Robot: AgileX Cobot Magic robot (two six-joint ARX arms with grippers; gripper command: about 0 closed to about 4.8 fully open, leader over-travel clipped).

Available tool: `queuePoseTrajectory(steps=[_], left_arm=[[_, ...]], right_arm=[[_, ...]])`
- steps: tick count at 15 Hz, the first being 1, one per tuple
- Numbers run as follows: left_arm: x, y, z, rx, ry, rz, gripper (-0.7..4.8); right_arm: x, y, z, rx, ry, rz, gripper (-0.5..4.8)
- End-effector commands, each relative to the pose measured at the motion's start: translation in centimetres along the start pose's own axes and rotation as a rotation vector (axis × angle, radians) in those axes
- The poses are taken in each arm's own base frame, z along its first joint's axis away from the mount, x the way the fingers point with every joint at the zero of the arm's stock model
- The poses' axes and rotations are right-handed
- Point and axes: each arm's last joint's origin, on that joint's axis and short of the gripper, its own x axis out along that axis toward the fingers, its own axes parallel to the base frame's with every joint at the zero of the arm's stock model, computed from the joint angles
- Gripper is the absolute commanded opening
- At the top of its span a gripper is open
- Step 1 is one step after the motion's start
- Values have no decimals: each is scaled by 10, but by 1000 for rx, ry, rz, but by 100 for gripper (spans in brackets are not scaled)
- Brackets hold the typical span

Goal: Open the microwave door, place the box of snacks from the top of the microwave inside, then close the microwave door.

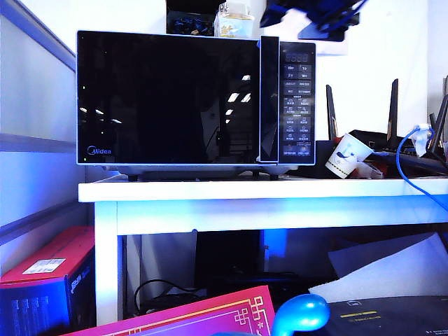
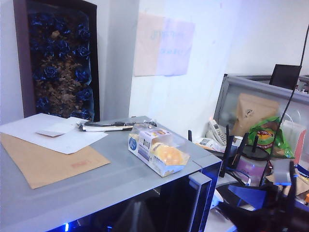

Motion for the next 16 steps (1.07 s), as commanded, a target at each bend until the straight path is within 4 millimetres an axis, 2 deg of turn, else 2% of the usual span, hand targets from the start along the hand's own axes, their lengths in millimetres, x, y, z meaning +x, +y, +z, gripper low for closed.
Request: queuePoseTrajectory(steps=[1, 4, 8, 13, 14, 16], left_arm=[[-1, -1, 3, 11, -12, -6, -5], [-1, -1, 3, 11, -12, -7, -5], [-1, -1, 2, 15, -10, -8, -5], [-1, -1, 2, 20, -9, -10, -5], [-1, -1, 2, 24, -6, -9, -5], [-1, -1, 1, 22, 0, -8, -5]], right_arm=[[12, 16, -9, 7, -73, -129, 430], [26, 24, -27, 14, -103, -162, 430], [40, 22, -45, 15, -108, -199, 430], [57, 21, -52, 14, -98, -203, 430], [60, 20, -56, 13, -91, -209, 426], [64, 19, -60, 12, -85, -214, 382]])
